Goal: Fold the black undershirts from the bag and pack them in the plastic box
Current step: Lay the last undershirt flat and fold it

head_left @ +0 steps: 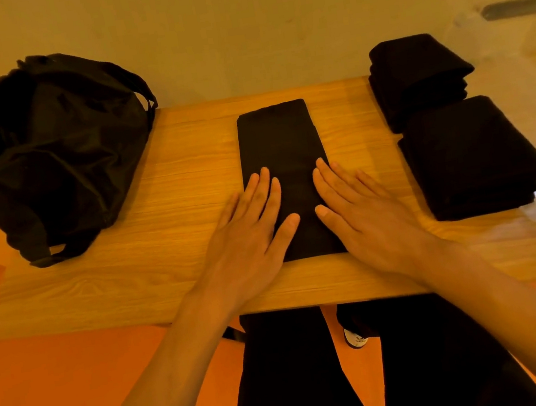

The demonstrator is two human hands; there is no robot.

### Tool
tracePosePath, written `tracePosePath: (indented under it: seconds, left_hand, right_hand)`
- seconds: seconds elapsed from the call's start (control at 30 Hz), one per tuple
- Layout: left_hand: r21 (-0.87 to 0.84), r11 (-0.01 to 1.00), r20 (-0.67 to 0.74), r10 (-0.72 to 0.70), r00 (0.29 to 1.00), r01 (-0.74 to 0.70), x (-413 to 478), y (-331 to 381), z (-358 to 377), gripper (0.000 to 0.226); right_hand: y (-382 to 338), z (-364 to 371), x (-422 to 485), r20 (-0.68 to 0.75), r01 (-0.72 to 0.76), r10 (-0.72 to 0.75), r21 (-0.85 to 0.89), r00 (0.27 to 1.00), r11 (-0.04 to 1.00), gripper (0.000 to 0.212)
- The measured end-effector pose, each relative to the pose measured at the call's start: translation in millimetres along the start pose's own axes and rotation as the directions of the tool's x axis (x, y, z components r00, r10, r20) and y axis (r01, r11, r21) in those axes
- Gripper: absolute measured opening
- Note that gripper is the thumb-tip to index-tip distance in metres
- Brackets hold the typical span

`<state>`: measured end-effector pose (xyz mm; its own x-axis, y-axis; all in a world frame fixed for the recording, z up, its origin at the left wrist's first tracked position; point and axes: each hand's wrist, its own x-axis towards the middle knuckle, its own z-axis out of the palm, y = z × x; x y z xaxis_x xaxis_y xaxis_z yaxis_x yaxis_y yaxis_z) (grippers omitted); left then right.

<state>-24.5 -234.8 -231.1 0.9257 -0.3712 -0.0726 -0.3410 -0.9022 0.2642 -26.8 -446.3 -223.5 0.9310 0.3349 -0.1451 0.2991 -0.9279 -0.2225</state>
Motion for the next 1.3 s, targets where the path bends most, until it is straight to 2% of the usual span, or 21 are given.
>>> tracePosePath:
  seconds: [0.1,0.13,0.2,0.23,0.3,0.4,0.47,0.53,0.6,0.67,0.77,0.9,1.0,1.07,1.17,1.3]
  left_hand:
    - [-0.176,0.984,0.009,-0.020,1.000,0.021,0,3,-8,0.080]
    - [-0.275,0.961,-0.002,-0.042,0.999,0.039,1,3,-12,0.073]
    - [-0.427,0.901,-0.108,-0.135,0.985,0.077,9,-3,-23,0.063]
    - [-0.455,0.885,-0.171,-0.200,0.965,0.103,17,-9,-28,0.058]
    - [-0.451,0.872,-0.236,-0.321,0.917,0.189,43,-22,-32,0.050]
    - [-0.449,0.836,-0.225,-0.449,0.865,0.317,89,-40,-38,0.044]
    - [-0.443,0.821,-0.208,-0.485,0.849,0.361,118,-47,-43,0.044]
    - [-0.413,0.835,-0.182,-0.467,0.865,0.363,142,-50,-52,0.042]
    - [-0.418,0.835,-0.141,-0.449,0.882,0.358,162,-54,-57,0.040]
    - [-0.450,0.808,-0.110,-0.474,0.874,0.382,176,-61,-56,0.045]
    - [-0.374,0.816,-0.129,-0.517,0.846,0.441,190,-66,-47,0.049]
    - [-0.272,0.836,-0.221,-0.537,0.814,0.477,197,-65,-36,0.055]
    - [-0.292,0.839,-0.239,-0.529,0.814,0.459,195,-62,-37,0.045]
    - [-0.338,0.838,-0.236,-0.515,0.824,0.427,193,-63,-40,0.031]
    - [-0.505,0.795,-0.209,-0.490,0.847,0.335,187,-67,-41,0.017]
    - [-0.674,0.705,-0.186,-0.453,0.872,0.222,179,-71,-46,0.019]
  right_hand:
    - [-1,-6,1,0.019,-0.017,0.014,0.127,1.000,0.992,0.067]
    - [-2,-10,0,0.008,-0.028,0.027,0.242,1.000,0.970,0.066]
    - [-2,-20,4,-0.082,-0.042,0.099,0.521,0.992,0.852,0.064]
    - [-1,-26,9,-0.157,-0.036,0.162,0.601,0.974,0.798,0.062]
    - [4,-36,31,-0.277,-0.052,0.297,0.646,0.914,0.762,0.052]
    - [15,-44,82,-0.225,-0.186,0.502,0.744,0.835,0.642,0.039]
    - [14,-41,111,-0.239,-0.224,0.582,0.759,0.777,0.612,0.032]
    - [12,-31,135,-0.337,-0.201,0.589,0.721,0.735,0.663,0.028]
    - [14,-27,159,-0.364,-0.235,0.582,0.665,0.727,0.709,0.029]
    - [22,-32,180,-0.262,-0.340,0.596,0.621,0.759,0.706,0.035]
    - [38,-46,199,-0.044,-0.415,0.604,0.686,0.796,0.598,0.054]
    - [40,-51,207,-0.047,-0.443,0.585,0.605,0.810,0.662,0.053]
    - [35,-54,207,-0.025,-0.484,0.587,0.538,0.809,0.691,0.051]
    - [36,-56,204,-0.018,-0.477,0.583,0.555,0.812,0.681,0.048]
    - [36,-57,198,0.016,-0.438,0.558,0.637,0.830,0.634,0.041]
    - [30,-57,192,0.020,-0.419,0.567,0.696,0.823,0.583,0.039]
